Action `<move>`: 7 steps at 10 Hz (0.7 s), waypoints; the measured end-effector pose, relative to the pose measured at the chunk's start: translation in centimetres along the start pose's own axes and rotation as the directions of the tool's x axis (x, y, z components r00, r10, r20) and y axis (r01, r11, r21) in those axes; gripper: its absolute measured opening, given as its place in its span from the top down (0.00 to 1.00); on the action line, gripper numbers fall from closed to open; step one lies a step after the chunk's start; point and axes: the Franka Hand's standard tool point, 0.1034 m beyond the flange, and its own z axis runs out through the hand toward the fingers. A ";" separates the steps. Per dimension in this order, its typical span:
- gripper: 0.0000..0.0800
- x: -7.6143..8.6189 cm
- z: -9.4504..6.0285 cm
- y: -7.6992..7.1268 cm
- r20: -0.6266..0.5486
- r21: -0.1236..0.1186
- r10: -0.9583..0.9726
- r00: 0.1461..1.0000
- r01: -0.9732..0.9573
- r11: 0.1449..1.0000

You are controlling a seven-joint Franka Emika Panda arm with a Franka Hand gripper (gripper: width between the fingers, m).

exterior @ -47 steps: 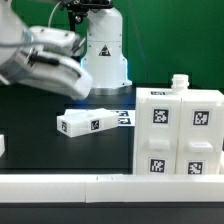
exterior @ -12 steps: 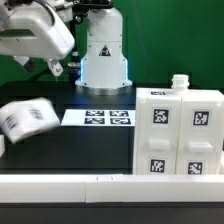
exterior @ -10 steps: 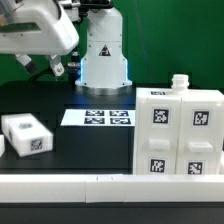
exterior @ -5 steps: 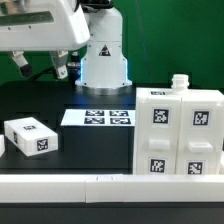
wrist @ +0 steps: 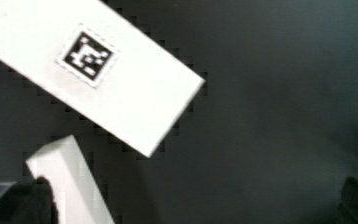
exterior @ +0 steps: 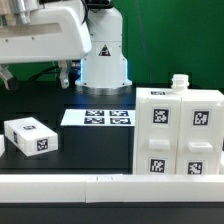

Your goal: Assemble cabinet

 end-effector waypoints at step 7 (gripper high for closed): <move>0.01 -1.2 3.7 2.8 0.008 -0.070 -0.693 0.721 0.691 0.719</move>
Offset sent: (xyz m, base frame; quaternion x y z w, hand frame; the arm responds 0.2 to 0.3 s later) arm 0.0000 0.0000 0.0000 0.0000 0.0000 -0.1296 0.9916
